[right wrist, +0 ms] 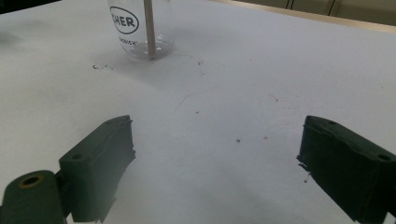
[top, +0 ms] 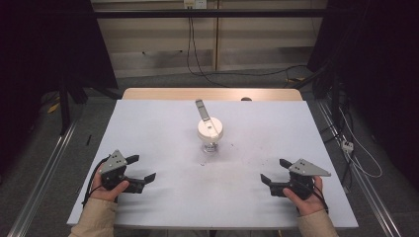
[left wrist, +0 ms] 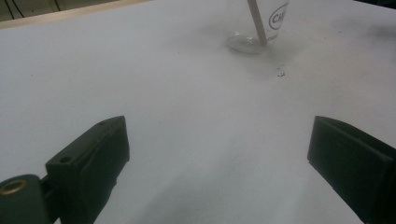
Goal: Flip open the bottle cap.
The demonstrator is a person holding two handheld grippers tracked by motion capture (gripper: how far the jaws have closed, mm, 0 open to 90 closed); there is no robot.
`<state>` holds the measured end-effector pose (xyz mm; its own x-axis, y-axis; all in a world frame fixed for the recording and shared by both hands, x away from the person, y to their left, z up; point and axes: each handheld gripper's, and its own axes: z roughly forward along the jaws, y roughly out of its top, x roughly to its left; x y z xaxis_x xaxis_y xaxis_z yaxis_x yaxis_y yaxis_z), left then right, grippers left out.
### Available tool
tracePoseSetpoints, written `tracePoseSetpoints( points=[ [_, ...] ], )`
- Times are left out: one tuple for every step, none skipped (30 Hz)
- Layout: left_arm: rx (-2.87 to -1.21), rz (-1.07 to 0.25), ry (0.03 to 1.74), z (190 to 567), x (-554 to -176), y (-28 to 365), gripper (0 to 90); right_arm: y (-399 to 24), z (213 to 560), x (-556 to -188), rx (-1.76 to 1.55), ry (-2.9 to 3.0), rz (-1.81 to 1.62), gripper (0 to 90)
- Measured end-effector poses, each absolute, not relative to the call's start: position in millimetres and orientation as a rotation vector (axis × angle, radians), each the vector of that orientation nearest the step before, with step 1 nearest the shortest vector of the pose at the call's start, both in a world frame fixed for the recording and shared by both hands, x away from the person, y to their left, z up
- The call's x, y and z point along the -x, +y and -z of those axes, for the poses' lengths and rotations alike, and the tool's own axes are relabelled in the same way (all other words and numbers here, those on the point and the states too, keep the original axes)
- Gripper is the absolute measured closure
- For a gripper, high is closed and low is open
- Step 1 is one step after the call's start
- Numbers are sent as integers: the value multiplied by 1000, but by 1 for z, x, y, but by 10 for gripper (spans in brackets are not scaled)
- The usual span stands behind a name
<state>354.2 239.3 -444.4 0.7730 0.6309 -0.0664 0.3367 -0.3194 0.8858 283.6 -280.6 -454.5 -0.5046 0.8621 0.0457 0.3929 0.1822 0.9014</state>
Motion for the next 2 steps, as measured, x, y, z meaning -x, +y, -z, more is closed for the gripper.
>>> tracePoseSetpoints(
  points=[
    [-1937, -357, 732, 444, -354, 239, 52, -281, 455, -284, -1175, 1982, -1286, 99],
    [-1936, -357, 731, 445, -354, 239, 52, -281, 455, -284, -1176, 1981, -1285, 99]
  ],
)
